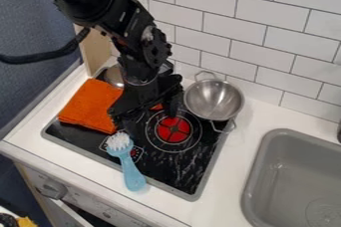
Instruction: Move the tin off the stove
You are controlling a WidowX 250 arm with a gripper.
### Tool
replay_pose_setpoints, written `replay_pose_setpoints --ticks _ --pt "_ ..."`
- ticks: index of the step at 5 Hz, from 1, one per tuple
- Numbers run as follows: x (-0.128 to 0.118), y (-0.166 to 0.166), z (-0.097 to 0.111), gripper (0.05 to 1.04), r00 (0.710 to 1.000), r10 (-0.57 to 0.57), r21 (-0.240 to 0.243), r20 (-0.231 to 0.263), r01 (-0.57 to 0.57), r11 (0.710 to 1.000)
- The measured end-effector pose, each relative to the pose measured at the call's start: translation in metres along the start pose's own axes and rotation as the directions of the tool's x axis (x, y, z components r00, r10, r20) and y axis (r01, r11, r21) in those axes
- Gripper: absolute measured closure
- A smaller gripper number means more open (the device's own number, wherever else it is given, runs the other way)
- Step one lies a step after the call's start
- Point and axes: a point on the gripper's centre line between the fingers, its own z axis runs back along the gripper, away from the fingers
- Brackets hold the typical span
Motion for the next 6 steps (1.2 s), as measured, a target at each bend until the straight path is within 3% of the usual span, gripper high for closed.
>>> replay_pose_setpoints --ticks 1,2,4,5,6 --pt "-0.002 0.004 -0.005 0.083 1.0 0.003 0.025 -0.011 -0.002 1.0" --pt "0.015 0.002 -0.001 0.083 0.999 0.035 0.037 0.029 -0.037 0.999" --pt "0.077 0.0 -0.004 0.083 0.99 0.128 0.048 0.054 -0.131 0.99" --pt "0.105 -0.009 -0.01 0.083 0.987 0.14 0.07 0.082 -0.145 0.987" --pt "0.132 -0.02 -0.014 0.083 0.981 0.144 0.06 0.129 -0.152 0.986"
